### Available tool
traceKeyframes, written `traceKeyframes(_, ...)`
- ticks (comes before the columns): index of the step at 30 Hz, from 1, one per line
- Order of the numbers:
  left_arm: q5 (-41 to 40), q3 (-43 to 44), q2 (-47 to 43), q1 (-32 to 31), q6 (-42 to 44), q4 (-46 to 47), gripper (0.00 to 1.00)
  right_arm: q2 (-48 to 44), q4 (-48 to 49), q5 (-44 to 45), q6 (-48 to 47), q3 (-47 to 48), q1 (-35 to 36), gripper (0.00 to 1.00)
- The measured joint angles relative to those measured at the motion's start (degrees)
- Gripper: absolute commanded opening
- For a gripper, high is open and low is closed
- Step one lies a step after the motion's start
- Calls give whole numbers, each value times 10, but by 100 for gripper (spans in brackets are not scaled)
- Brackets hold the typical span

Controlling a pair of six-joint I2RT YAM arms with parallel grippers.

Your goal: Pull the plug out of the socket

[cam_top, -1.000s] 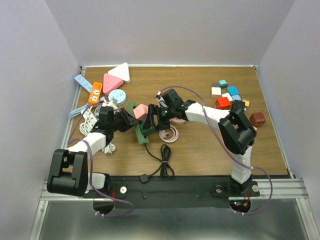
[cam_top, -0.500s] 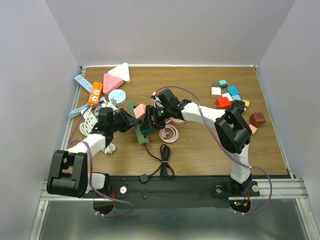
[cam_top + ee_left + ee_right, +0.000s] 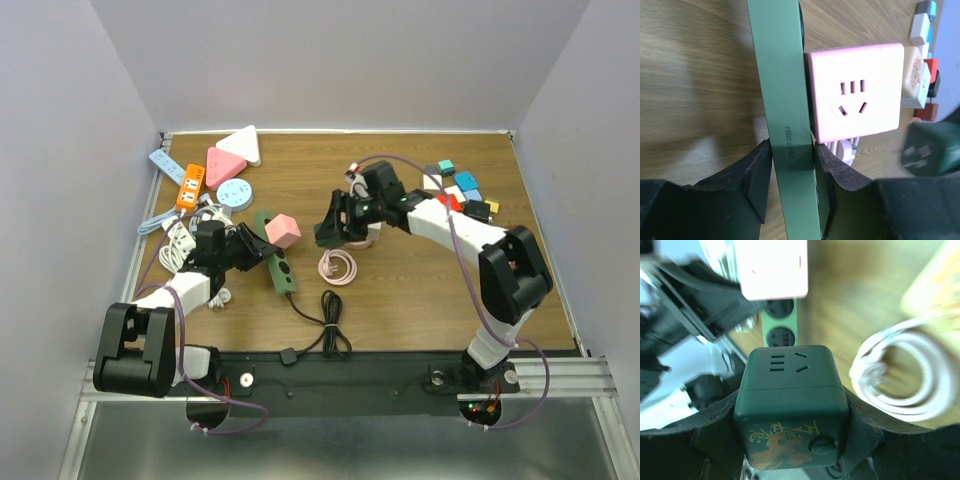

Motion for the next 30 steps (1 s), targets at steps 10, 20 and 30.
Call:
traceKeyframes(10,-5,2,1,4,10,-12,0,-26,-18,-1,-20,1,-24,0)
traceKeyframes(20,2,16,0,4,30,-37,0,-142,-118,219,-53,76,-209,0)
traceKeyframes(30,8,28,0,4,45,-59,0,-61,-166,513,-49,116,-324,1)
